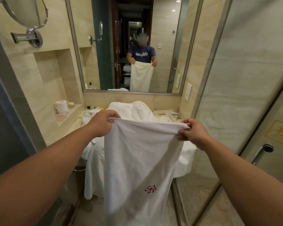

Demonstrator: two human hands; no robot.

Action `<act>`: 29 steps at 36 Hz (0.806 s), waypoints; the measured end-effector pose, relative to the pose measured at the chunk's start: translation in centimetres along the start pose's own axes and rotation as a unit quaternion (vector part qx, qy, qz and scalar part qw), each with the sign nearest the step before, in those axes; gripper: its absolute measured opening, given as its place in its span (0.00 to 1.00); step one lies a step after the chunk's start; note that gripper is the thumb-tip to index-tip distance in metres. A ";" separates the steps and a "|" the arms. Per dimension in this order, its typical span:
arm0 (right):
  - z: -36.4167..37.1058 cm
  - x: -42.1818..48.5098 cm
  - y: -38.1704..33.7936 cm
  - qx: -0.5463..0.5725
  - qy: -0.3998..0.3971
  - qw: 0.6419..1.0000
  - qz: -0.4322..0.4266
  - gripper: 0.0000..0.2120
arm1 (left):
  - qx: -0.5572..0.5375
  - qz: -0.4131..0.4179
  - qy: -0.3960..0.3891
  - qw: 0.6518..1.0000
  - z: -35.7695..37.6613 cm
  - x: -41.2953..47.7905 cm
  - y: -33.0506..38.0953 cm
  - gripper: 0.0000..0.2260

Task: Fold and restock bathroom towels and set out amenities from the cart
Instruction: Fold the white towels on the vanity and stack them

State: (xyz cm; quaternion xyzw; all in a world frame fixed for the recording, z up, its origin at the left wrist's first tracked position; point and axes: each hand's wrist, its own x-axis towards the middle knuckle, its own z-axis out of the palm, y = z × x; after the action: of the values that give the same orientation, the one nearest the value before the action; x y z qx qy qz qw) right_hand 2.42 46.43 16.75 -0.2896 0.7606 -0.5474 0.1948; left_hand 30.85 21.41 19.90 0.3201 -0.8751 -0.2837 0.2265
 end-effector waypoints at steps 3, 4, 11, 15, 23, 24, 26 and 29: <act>0.2 -0.4 0.1 0.038 0.013 0.999 -0.001 0.09 | 0.002 -0.005 0.004 1.000 -0.1 0.2 0.1 0.16; 0.2 -0.5 0.1 0.050 0.026 0.998 0.001 0.09 | 0.002 -0.005 0.006 1.000 -0.1 0.3 0.1 0.15; 0.8 -0.8 0.8 0.150 0.090 0.985 -0.012 0.13 | -0.016 0.000 0.022 1.000 -0.5 0.0 0.3 0.13; 0.9 -0.6 0.9 0.184 0.090 0.979 -0.013 0.12 | -0.028 0.003 0.028 0.999 -0.5 -0.1 0.1 0.14; 1.0 -0.1 1.2 0.185 0.043 0.982 0.003 0.03 | -0.047 0.012 0.032 0.998 -0.4 0.0 0.1 0.16; 0.9 0.0 1.4 0.177 0.038 0.983 0.004 0.03 | -0.054 0.009 0.032 0.998 -0.3 0.0 0.1 0.16; 0.8 0.2 1.6 0.155 0.035 0.987 0.006 0.03 | -0.061 0.004 0.031 0.998 -0.3 0.1 0.1 0.16; 0.5 0.3 1.9 0.095 0.041 0.995 0.006 0.03 | -0.038 0.008 0.018 0.999 -0.6 0.1 0.0 0.15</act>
State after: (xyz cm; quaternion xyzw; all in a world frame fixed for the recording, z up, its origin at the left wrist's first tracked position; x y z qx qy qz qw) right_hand 2.05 46.31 14.78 -0.2422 0.7144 -0.6275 0.1931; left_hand 31.08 21.13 20.38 0.3095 -0.8621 -0.3088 0.2563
